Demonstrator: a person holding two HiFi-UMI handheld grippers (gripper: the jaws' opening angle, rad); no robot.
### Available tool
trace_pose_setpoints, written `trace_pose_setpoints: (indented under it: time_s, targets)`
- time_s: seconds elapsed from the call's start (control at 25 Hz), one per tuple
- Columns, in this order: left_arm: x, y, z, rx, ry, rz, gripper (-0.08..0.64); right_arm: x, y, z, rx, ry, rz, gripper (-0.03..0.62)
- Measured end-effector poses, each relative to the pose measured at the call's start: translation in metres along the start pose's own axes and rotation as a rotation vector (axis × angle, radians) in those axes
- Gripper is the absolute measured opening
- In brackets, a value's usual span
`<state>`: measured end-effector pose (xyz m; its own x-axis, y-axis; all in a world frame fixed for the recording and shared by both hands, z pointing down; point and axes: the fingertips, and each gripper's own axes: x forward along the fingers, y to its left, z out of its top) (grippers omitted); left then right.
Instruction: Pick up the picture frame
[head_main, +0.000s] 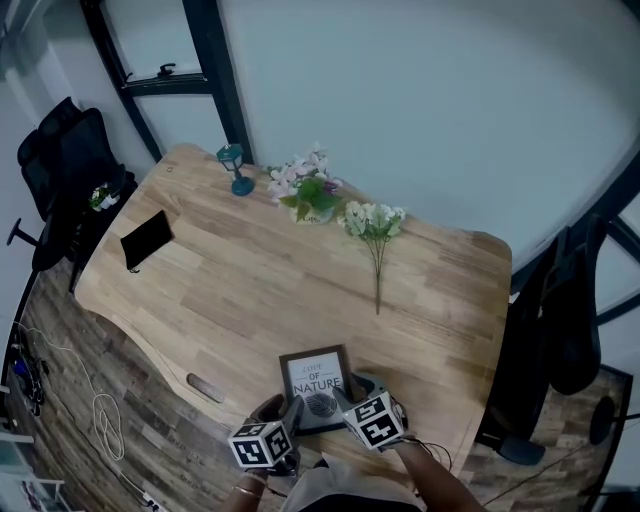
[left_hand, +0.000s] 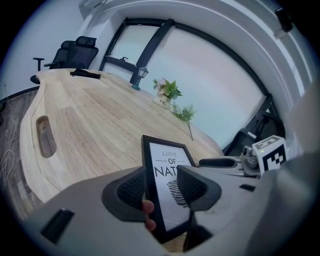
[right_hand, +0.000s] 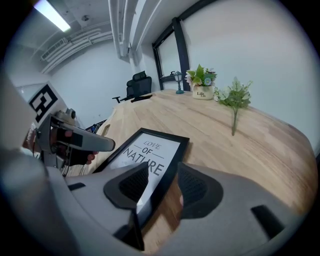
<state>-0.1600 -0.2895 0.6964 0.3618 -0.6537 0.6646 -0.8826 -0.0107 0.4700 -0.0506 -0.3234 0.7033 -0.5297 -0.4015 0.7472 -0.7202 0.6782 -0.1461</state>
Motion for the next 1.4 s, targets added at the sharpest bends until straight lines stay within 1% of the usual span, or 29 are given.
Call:
trace_pose_setpoints:
  time_s: [0.2, 0.44, 0.56, 0.8, 0.88, 1.04, 1.16, 1.28, 1.4]
  targets:
    - [0.006, 0.004, -0.004, -0.008, 0.017, 0.013, 0.184, 0.005, 0.000, -0.004, 0.025, 0.011, 0.002, 0.160]
    - [0.013, 0.006, -0.012, -0.011, 0.033, 0.024, 0.187, 0.011, -0.006, -0.010, 0.044, 0.015, -0.026, 0.160]
    - [0.016, 0.006, -0.017, -0.012, 0.041, 0.029, 0.189, 0.013, -0.007, -0.013, 0.059, 0.019, -0.023, 0.160]
    - [0.007, 0.000, -0.020, 0.000, 0.041, 0.034, 0.189, 0.003, 0.000, -0.014, 0.083, 0.022, -0.033, 0.160]
    - [0.011, 0.002, -0.019, 0.004, 0.033, 0.044, 0.189, 0.008, -0.002, -0.015, 0.091, 0.021, -0.039, 0.160]
    - [0.007, 0.003, -0.019, -0.015, 0.023, 0.072, 0.182, 0.005, -0.002, -0.018, 0.103, 0.016, -0.052, 0.160]
    - [0.009, 0.005, -0.020, 0.012, 0.024, 0.111, 0.150, 0.006, -0.003, -0.018, 0.118, 0.017, -0.054, 0.158]
    - [0.012, 0.005, -0.020, 0.035, 0.031, 0.127, 0.150, 0.009, -0.005, -0.018, 0.123, 0.017, -0.059, 0.156]
    - [0.016, 0.007, -0.020, 0.036, 0.042, 0.137, 0.150, 0.013, -0.008, -0.020, 0.128, 0.015, -0.066, 0.152]
